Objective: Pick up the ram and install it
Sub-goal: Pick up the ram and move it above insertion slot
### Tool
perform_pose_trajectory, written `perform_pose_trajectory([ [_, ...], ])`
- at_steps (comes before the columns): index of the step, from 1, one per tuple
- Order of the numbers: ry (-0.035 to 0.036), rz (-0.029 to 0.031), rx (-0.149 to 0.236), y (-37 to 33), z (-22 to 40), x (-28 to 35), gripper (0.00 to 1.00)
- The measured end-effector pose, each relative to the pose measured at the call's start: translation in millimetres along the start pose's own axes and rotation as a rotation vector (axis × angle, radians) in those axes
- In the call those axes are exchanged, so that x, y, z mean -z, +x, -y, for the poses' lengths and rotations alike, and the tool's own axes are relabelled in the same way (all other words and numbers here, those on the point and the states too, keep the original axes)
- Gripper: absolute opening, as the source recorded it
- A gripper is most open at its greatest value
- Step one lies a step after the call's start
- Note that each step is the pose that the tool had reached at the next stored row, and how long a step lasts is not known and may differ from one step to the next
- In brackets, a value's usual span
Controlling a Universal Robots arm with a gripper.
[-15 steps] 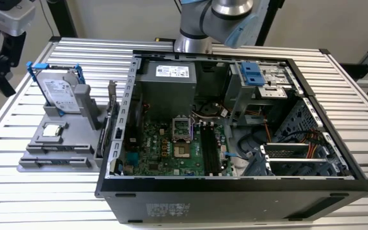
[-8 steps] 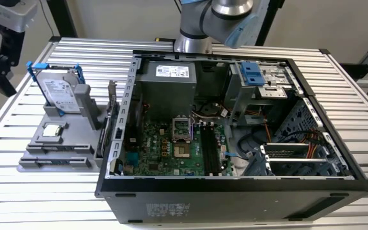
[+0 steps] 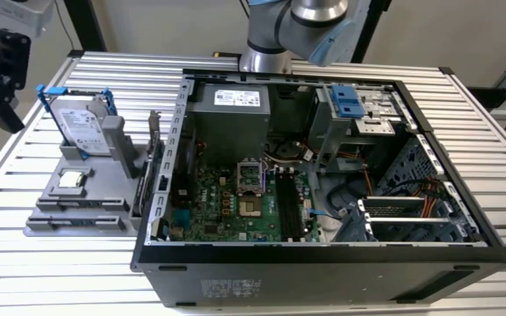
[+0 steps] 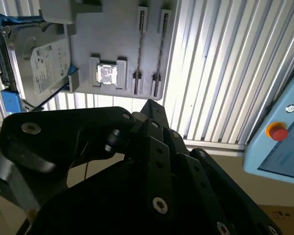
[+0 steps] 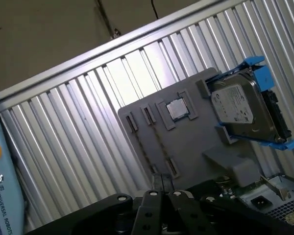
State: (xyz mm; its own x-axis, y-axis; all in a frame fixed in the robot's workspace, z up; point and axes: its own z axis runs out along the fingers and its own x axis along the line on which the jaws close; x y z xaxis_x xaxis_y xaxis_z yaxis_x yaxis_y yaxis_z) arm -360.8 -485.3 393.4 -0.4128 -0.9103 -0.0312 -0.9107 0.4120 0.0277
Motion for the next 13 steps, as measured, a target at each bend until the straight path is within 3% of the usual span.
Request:
perform_pose_trajectory([
  [7, 0.004, -0.0012, 0.113, 0.0, 0.0, 0.0, 0.0],
  [13, 0.0017, -0.0035, 0.217, 0.0, -0.1, 0.0, 0.0],
])
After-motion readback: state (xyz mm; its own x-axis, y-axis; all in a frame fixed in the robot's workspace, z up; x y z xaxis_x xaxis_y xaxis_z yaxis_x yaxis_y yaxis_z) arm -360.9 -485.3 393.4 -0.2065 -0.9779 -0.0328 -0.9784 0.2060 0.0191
